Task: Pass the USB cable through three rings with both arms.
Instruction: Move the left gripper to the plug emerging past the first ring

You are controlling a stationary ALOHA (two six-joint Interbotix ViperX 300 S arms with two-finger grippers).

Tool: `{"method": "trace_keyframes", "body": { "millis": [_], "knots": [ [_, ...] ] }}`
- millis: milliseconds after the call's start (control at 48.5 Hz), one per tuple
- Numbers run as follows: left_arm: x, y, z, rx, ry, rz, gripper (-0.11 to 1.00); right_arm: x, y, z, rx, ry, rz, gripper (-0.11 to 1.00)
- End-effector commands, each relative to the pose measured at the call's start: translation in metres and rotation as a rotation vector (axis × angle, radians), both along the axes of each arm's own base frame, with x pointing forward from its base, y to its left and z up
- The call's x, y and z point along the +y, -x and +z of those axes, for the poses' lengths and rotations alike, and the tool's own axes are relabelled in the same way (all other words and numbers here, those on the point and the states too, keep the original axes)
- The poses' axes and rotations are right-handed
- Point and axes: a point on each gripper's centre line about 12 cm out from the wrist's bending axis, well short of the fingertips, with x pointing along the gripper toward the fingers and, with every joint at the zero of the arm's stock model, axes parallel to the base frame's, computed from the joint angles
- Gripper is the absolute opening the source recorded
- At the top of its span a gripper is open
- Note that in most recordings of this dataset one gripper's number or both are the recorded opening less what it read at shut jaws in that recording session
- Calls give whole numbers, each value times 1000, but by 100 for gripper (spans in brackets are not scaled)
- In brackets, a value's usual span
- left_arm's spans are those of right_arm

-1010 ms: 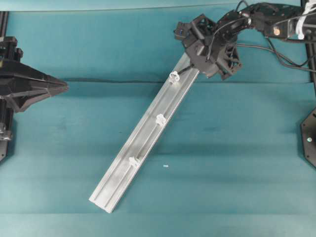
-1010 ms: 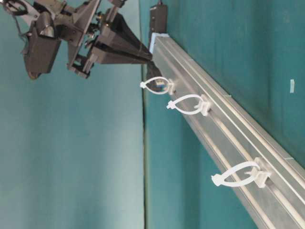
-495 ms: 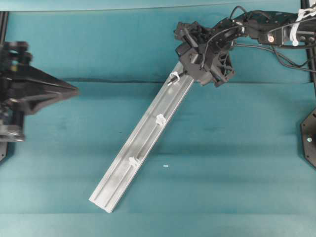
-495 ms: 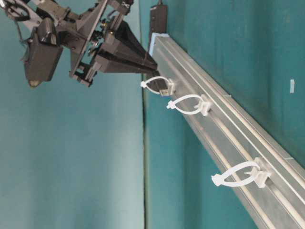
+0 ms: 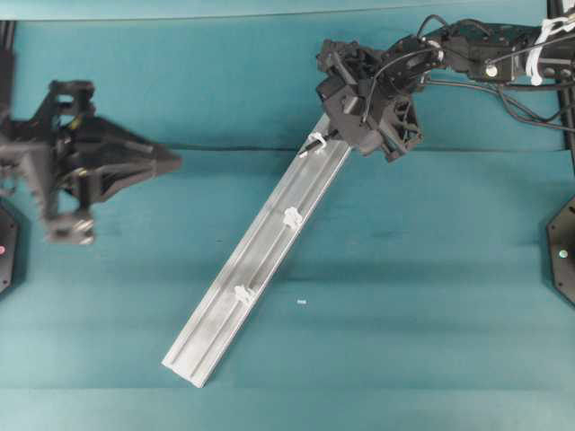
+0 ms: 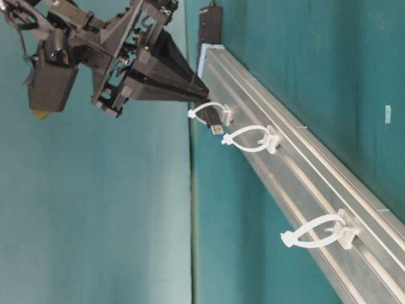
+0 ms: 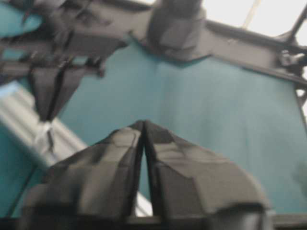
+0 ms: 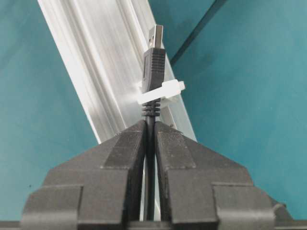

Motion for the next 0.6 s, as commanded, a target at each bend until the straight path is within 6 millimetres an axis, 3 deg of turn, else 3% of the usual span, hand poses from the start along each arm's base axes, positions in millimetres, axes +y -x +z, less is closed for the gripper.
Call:
{"method": "trace_keyframes", "body": {
  "millis": [0,206,268,577],
  "knots": [
    [9,-7,2,3,22,32,26,3,-5,2,-11,6,19,10],
    [36,-27,-36,139,62,112,85,3,-5,2,-10,8,19,10],
    [44,-37,-47,178,72,132,96,2,-5,2,-10,10,22,10],
    [65,-94,-94,327,73,139,94,-1,-5,2,-19,53,68,10]
  ]
}}
